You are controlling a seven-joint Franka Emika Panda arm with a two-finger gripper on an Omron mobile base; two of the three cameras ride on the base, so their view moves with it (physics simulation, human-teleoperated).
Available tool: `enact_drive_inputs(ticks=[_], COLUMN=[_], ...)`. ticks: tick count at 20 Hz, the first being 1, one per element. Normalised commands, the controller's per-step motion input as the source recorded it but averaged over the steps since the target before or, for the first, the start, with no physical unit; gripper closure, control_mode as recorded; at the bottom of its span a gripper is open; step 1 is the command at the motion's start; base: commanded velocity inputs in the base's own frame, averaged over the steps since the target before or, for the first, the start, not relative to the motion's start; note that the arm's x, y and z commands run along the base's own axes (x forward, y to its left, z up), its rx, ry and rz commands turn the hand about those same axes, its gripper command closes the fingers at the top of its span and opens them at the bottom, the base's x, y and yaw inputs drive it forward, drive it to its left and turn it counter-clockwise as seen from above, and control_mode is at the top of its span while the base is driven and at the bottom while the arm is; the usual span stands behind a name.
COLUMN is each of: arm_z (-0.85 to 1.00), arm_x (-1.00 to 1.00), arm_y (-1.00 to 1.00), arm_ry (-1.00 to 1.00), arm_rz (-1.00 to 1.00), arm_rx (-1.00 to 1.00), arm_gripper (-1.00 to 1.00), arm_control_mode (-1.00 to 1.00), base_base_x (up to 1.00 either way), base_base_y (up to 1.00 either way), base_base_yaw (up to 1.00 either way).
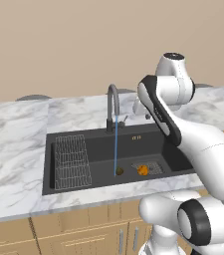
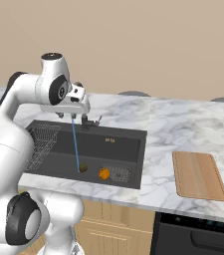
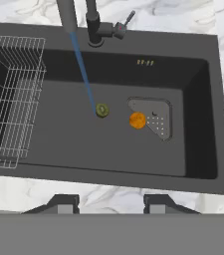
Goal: Pick the orange, kiwi from the sink and place them on the cutting board to airdry. Then turn off the sink faucet.
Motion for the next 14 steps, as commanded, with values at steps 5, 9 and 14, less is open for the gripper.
enact_drive_inputs(ticks=[5, 9, 14], arm_z=[-0.12, -0.26, -0.25], arm_x=[0.0, 0.0, 0.0], arm_y=[0.0, 0.0, -0.01], arm_ry=[0.0, 0.02, 0.02], arm_rz=[0.0, 0.0, 0.0], arm_rx=[-0.01, 0.0, 0.0], arm_gripper=[-1.0, -1.0, -1.0], arm_control_mode=[-1.0, -1.0, -1.0], base_base_x=[0.0, 0.0, 0.0], base_base_y=[0.0, 0.0, 0.0], base_base_yaw=[0.0, 0.0, 0.0])
